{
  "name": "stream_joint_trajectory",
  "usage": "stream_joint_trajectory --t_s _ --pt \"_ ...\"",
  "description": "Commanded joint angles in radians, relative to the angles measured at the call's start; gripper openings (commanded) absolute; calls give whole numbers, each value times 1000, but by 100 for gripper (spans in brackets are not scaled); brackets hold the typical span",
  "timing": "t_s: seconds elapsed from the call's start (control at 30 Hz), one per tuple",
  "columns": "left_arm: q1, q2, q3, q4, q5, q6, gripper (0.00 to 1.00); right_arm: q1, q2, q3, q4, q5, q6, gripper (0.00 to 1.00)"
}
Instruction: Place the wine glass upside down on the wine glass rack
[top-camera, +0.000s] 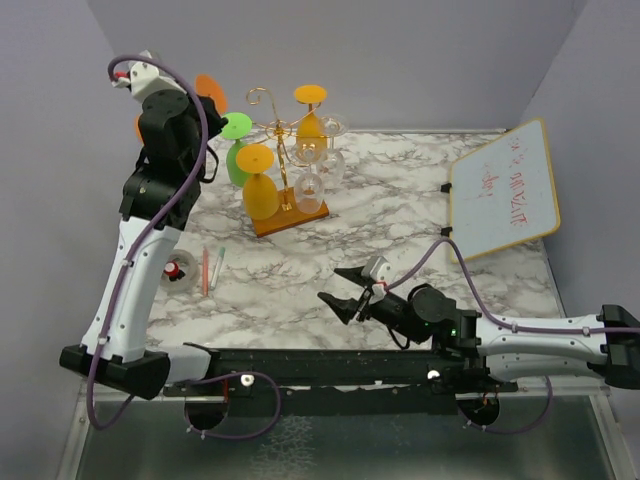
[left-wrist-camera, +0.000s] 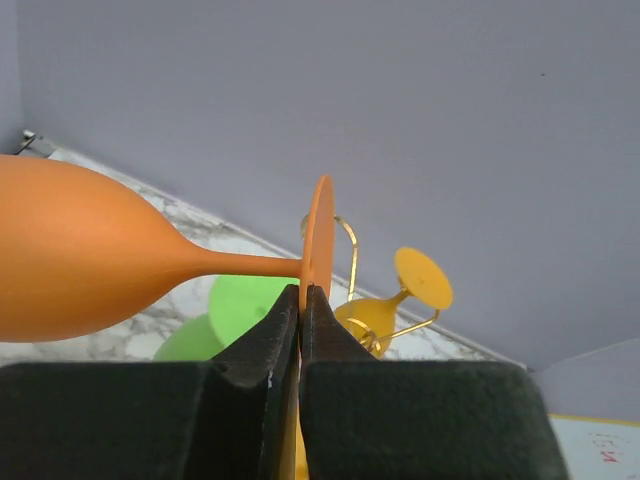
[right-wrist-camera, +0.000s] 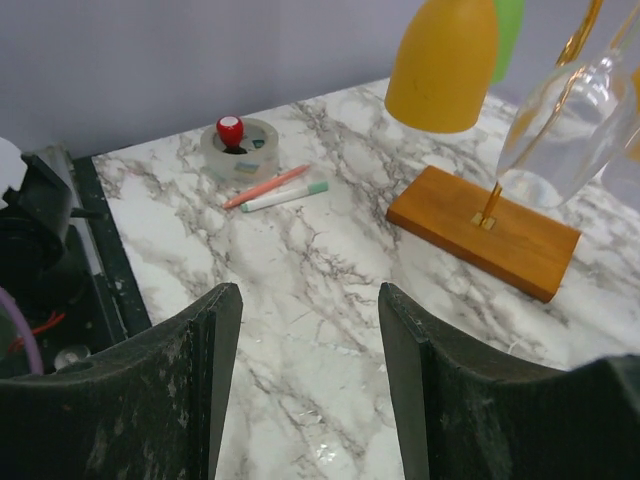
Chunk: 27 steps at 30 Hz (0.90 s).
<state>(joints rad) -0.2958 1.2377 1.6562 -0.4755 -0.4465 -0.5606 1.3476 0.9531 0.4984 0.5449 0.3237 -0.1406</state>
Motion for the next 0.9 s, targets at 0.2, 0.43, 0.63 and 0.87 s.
stream_joint_trajectory --t_s 0.2,0.43,0.63,0.87 --pt "102 247 229 151 333 -70 0 5 61 102 -216 26 490 61" --pt "208 334 212 235 637 -161 0 5 54 86 -196 -41 566 61" --pt "246 352 161 239 762 -259 0 5 30 69 -180 -36 581 61" --pt "260 347 142 218 808 -308 0 5 47 82 -178 -68 548 61"
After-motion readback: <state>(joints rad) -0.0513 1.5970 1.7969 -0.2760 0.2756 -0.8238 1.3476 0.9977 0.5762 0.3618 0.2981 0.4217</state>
